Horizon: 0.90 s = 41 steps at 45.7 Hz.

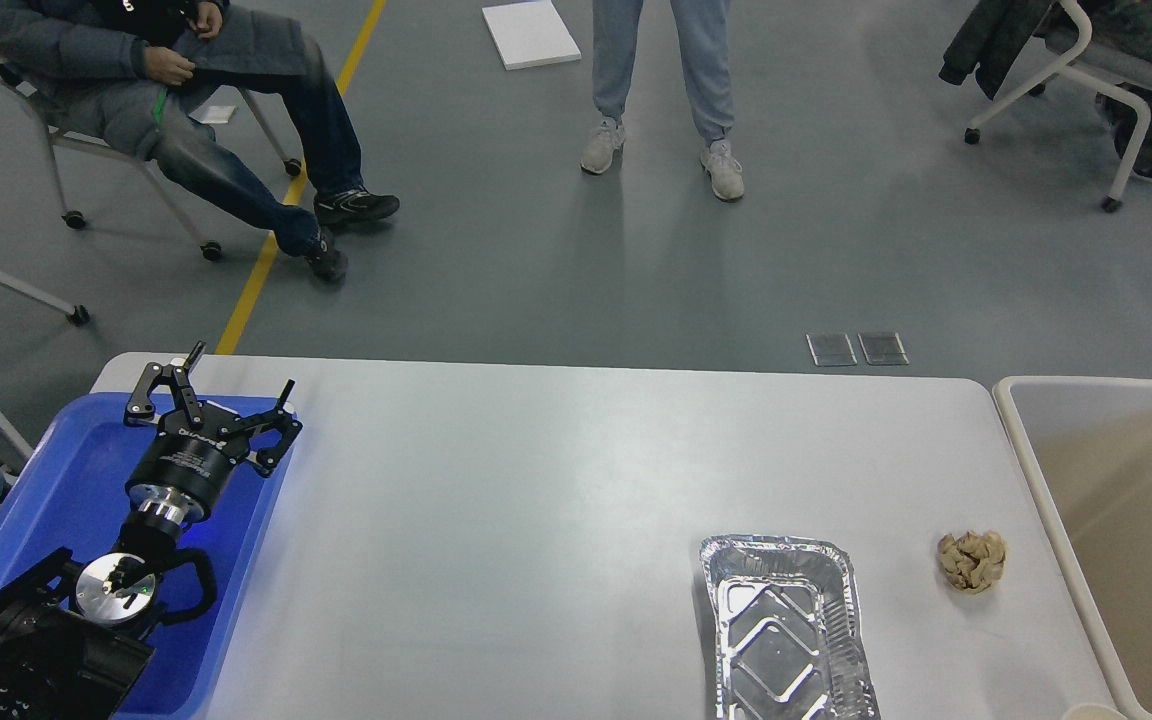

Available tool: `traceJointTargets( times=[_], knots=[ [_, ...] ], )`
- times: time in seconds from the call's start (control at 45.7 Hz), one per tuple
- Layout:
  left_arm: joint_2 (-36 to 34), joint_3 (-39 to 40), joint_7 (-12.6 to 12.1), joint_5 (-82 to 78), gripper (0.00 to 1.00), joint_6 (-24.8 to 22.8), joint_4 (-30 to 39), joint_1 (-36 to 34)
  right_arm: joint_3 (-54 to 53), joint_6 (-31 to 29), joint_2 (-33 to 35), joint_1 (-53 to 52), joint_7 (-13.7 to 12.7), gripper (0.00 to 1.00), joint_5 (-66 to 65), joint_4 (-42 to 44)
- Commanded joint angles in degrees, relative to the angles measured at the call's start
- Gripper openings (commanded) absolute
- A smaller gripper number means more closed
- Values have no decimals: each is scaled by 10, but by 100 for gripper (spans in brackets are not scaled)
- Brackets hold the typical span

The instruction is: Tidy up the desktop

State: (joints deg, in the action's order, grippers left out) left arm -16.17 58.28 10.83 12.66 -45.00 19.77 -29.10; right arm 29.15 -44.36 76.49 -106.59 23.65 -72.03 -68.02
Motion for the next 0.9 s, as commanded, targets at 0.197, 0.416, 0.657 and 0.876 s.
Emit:
traceJointTargets(
  times=[0.197,0.416,0.657,0.876],
  knots=[
    [0,0,1,0,100,0,0,0,46,-6,-2,-27,0,99,-94,-166],
    [0,1,1,0,100,0,0,0,86,-6,0,-26,-3,100,-94,-183],
    [0,1,1,0,100,0,0,0,129,-6,13,-21,-27,99,-76,-183],
    [0,1,1,0,100,0,0,0,159,-6,28,-21,-27,100,-64,-190]
  ],
)
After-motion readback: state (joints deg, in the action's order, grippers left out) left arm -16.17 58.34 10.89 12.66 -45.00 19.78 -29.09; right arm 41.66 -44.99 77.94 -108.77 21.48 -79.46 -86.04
